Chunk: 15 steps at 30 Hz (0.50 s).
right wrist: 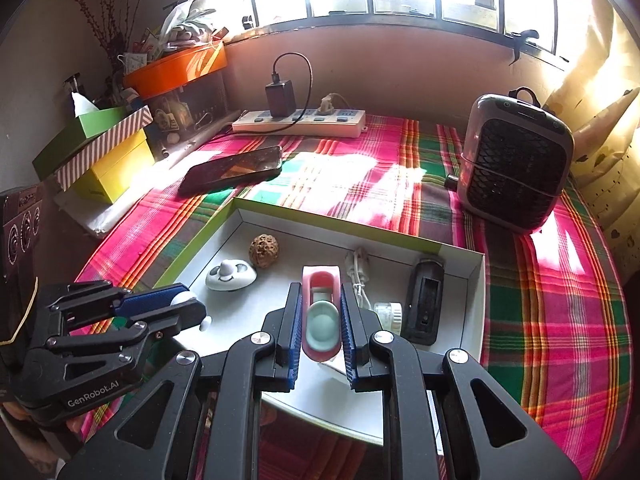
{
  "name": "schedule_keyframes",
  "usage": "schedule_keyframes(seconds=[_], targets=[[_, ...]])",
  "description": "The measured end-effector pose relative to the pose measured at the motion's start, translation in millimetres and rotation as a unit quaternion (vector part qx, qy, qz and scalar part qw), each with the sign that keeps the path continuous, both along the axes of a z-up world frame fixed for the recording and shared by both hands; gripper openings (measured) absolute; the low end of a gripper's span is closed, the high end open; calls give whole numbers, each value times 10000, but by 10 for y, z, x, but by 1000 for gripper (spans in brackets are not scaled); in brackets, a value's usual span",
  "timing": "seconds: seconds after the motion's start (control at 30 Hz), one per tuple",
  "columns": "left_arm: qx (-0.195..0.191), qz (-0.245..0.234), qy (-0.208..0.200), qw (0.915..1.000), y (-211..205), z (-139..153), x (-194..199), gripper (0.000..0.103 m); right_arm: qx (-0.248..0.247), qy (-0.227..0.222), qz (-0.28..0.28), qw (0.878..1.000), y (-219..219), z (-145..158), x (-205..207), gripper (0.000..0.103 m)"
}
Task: Organize objects
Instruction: 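Lower the egg and pink clip into the box with both grippers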
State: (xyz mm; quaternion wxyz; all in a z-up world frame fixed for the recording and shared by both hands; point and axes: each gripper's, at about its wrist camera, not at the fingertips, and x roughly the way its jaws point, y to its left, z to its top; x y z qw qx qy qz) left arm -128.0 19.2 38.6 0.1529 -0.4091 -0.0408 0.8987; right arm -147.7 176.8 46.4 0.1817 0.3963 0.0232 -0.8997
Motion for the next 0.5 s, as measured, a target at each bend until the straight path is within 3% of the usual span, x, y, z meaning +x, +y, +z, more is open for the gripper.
schedule_keyframes(seconds=[0.5], targets=[[-27, 40, -179, 9998, -6, -140, -159, 20, -66, -379, -45, 9993, -87, -192, -399, 18]])
